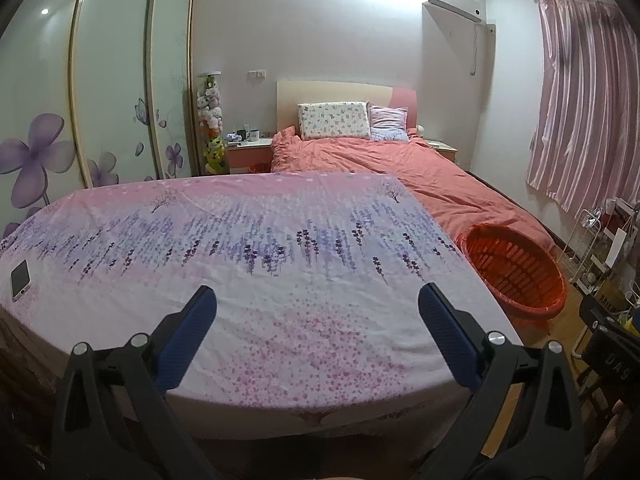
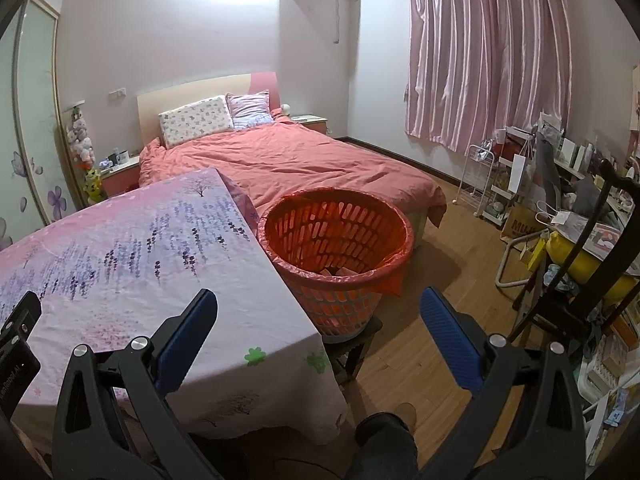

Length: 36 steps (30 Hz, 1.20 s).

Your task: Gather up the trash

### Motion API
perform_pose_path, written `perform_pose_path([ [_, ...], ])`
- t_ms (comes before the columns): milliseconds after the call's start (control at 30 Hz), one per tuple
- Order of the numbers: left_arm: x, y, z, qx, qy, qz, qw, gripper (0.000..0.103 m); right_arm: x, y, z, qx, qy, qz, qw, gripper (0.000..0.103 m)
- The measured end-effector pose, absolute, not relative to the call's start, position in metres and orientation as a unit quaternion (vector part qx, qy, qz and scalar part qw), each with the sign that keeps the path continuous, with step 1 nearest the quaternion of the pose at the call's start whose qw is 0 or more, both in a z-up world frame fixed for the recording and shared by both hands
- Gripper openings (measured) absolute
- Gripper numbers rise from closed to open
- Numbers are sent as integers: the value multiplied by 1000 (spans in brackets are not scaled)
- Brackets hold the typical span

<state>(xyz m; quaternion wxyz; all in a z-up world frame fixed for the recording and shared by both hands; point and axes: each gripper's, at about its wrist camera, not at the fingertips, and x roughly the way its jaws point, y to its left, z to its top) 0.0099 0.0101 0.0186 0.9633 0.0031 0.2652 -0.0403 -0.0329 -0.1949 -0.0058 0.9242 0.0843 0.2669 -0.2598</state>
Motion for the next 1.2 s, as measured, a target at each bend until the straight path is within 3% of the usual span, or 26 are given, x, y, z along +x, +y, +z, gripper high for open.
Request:
perform_pose_path([
  [1200, 9, 10, 25, 6, 259, -40, 965, 99, -31, -197, -4, 84, 265, -260, 925, 100],
])
